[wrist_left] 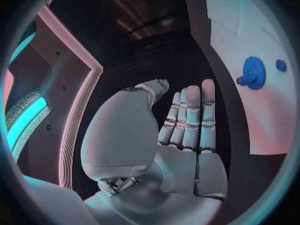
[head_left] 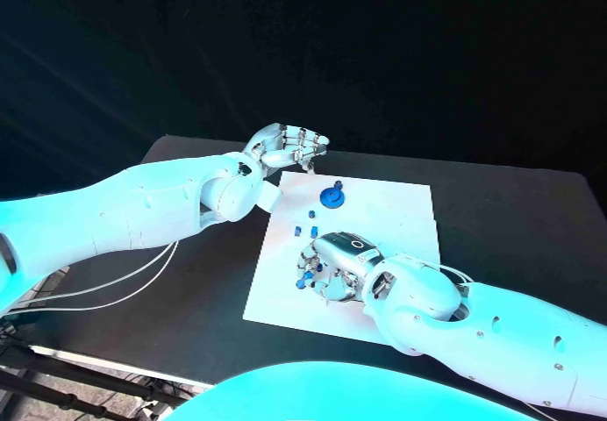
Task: Assemble the parts on the task board
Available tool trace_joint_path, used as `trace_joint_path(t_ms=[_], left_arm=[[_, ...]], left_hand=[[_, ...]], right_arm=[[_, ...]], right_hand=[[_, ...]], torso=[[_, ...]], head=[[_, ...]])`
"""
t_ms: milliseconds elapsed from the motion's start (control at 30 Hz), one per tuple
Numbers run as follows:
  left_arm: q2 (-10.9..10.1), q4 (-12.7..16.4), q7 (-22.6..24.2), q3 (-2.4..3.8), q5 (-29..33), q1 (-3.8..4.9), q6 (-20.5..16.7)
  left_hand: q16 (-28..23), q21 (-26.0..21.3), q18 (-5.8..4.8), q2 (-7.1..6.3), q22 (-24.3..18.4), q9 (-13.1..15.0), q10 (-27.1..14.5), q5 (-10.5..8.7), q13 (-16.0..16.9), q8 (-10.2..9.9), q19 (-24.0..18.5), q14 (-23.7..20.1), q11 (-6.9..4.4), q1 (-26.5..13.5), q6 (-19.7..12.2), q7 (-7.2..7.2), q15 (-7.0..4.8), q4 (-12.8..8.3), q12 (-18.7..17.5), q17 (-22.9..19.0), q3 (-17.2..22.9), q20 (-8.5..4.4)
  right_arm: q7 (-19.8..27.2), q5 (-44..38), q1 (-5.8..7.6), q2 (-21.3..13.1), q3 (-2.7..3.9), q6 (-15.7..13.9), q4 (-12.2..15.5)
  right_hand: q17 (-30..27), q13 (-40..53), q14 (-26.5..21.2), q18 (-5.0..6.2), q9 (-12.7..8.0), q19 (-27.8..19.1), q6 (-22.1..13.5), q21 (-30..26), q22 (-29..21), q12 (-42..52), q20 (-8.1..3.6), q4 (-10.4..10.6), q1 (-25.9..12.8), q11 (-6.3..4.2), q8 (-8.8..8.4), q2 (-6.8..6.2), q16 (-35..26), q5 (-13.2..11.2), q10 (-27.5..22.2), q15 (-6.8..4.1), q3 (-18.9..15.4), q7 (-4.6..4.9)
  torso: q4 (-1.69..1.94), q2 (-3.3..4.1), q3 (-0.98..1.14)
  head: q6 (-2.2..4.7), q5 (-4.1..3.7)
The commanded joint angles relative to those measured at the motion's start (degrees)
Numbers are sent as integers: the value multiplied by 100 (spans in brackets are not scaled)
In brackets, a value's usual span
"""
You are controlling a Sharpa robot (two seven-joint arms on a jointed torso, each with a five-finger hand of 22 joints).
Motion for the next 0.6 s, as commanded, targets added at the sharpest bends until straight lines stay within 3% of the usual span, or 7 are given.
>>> trace_joint_path(t_ms=[33,400,600], left_arm=[[10,18,54,4,15,5,85],[8,34,44,4,27,5,83],[22,97,29,4,73,5,85]], left_hand=[[19,-15,82,39,-2,6,-22,5,-6,14,5,-30,-27,6,34,31,2,28,15,-9,1,15],[25,-14,81,37,-1,5,-33,6,-11,17,9,-30,-25,3,16,34,2,33,20,-12,1,13],[25,-14,81,37,-1,5,-33,6,-11,17,9,-30,-25,3,16,34,2,33,20,-12,1,13]], right_arm=[[-294,-262,-20,-1,-8,-42,1],[-348,-333,-31,-56,-7,-71,142],[-372,-333,-31,-20,-7,150,140]], right_hand=[[17,181,98,-94,11,-14,-10,3,15,19,-2,-18,-15,-433,13,44,14,30,484,-15,33,25],[32,186,102,-94,19,-12,-9,6,19,18,-2,-30,-18,-434,18,42,19,30,489,-16,40,24],[6,191,97,-87,29,-28,-19,-28,1,6,-1,-38,-41,-429,20,39,9,28,480,-14,48,29]], torso=[[7,-1,-4],[10,6,-2],[8,6,-16]], head=[[-11,-8],[-22,17],[-16,43]])
